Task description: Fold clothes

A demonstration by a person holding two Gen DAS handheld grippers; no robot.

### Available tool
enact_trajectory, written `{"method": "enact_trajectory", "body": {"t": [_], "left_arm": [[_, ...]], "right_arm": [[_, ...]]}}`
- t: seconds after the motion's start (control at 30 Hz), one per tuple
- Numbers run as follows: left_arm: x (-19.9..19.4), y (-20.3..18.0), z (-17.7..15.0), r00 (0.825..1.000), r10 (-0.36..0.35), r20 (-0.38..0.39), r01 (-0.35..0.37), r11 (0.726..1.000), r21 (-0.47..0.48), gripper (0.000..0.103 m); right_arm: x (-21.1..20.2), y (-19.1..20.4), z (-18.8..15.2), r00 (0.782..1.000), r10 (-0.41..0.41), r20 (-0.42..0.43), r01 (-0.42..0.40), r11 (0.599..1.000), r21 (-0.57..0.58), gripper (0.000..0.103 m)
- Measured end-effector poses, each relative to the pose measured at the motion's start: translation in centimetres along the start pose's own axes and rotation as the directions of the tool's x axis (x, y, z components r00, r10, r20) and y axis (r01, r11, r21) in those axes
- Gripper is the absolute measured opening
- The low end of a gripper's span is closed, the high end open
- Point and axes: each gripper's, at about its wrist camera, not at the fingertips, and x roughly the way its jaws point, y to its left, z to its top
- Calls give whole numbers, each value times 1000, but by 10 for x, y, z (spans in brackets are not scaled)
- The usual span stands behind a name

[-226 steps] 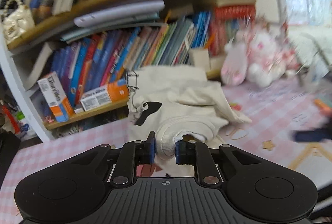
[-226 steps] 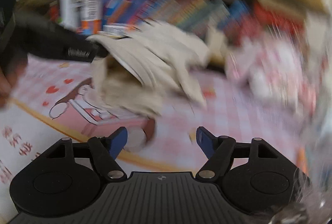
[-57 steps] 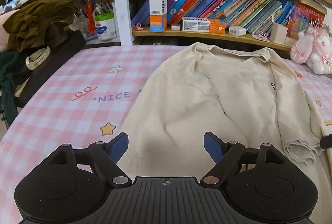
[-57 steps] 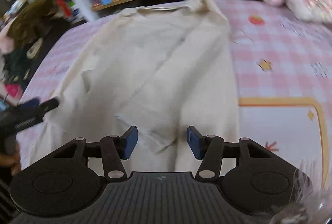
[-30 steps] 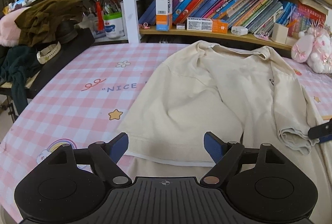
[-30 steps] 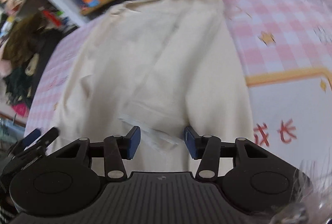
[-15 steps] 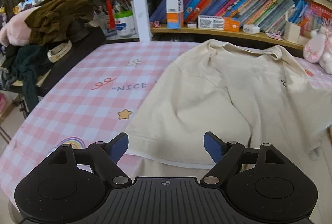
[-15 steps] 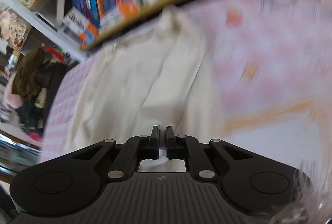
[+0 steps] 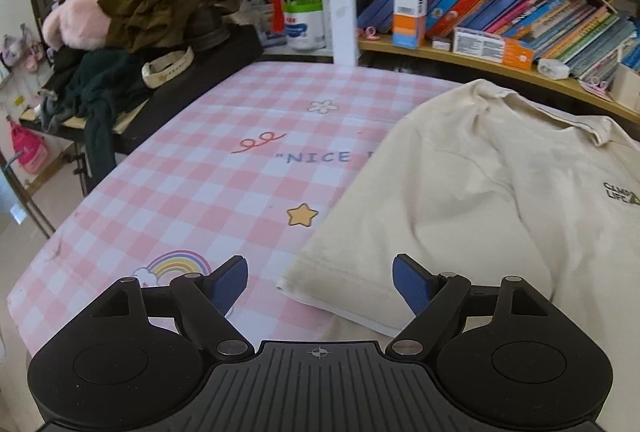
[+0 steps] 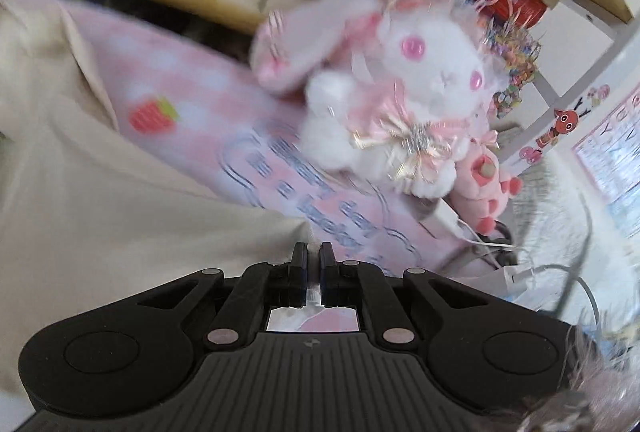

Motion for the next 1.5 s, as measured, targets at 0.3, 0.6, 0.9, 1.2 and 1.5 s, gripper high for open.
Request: {"method": "enact_trajectory", "body": {"t": [0.3, 0.6, 0.9, 1.2, 1.5], "left_arm": [[0, 8, 2, 1000, -8, 0, 8, 1000, -27, 81], [19, 23, 5, 998, -54, -40, 46, 982, -185, 62], [38, 25, -2, 995, -41, -90, 16, 965, -262, 52], [36, 42, 10, 999, -33, -37, 18, 935, -355, 3], [41, 73, 74, 993, -93, 78, 108, 969, -223, 3]], "right_arm": [[16, -14, -7, 999, -38, -19, 38, 999, 39, 5], [-1, -34, -24, 999, -51, 7, 50, 987, 150, 6], [-16, -29, -32, 998, -58, 22, 52, 973, 223, 34], [-126, 31, -45, 921, 312, 232, -363, 904, 226, 48], [-181, 156, -71, 833, 539, 120, -548, 834, 58, 55]]}}
